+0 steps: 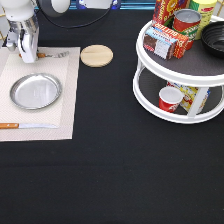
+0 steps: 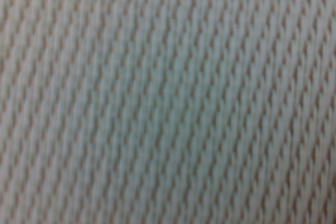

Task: Arrange plate and fork

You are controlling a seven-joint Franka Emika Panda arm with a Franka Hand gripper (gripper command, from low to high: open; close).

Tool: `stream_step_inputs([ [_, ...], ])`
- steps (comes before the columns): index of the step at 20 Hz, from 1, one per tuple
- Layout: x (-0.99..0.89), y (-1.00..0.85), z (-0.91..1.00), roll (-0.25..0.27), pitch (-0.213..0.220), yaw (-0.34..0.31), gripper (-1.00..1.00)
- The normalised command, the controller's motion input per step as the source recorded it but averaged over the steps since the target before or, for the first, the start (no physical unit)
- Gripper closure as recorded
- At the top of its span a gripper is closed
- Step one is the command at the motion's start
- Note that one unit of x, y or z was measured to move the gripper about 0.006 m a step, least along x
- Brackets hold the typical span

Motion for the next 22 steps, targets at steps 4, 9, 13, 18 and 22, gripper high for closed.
stream_step_inputs([
  [4, 0.12, -0.28, 0.1, 0.047, 0.043, 0.0, 1.0],
  [9, 0.28, -0.12, 0.46, 0.052, 0.085, -0.02, -1.0],
  [13, 0.21, -0.04, 0.84, 0.061, 0.088, -0.018, -1.0],
  [18, 0.12, 0.01, 0.87, 0.059, 0.078, -0.006, -1.0],
  [22, 0.38, 0.45, 1.0, -0.079, 0.119, 0.032, -1.0],
])
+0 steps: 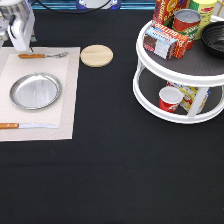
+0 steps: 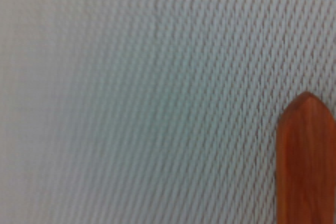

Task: Arrange plate and fork

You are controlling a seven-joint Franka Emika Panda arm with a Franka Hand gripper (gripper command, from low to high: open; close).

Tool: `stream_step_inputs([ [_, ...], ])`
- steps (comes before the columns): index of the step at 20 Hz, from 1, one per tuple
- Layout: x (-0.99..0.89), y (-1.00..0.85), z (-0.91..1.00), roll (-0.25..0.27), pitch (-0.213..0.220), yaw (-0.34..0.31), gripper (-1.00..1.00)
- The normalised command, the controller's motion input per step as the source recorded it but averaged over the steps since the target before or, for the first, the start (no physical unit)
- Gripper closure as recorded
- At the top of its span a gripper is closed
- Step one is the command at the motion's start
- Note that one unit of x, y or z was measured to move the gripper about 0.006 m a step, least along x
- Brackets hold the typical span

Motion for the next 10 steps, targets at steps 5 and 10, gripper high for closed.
stream_step_inputs([
  [5, 0.43, 0.62, 0.91, -0.134, 0.169, 0.155, -1.0],
  [10, 0.3, 0.36, 0.33, -0.112, 0.114, 0.025, -1.0],
])
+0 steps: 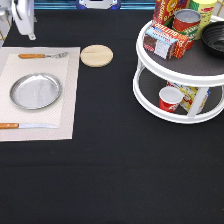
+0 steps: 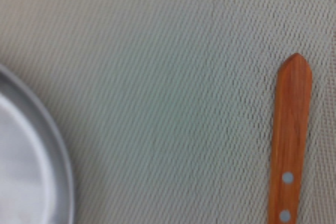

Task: Arrange plate and fork

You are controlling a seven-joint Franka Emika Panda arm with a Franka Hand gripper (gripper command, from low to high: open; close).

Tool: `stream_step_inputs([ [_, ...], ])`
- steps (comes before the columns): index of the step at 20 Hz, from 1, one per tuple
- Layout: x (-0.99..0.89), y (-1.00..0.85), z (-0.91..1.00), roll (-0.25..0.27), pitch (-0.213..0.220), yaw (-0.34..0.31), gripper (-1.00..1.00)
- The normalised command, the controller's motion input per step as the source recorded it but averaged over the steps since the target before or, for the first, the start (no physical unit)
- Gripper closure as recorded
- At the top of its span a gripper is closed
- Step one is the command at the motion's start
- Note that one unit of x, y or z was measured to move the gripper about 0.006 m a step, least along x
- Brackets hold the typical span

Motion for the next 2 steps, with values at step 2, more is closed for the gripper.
stream_step_inputs([
  [2, 0.0, 0.0, 0.0, 0.0, 0.0, 0.0, -1.0],
])
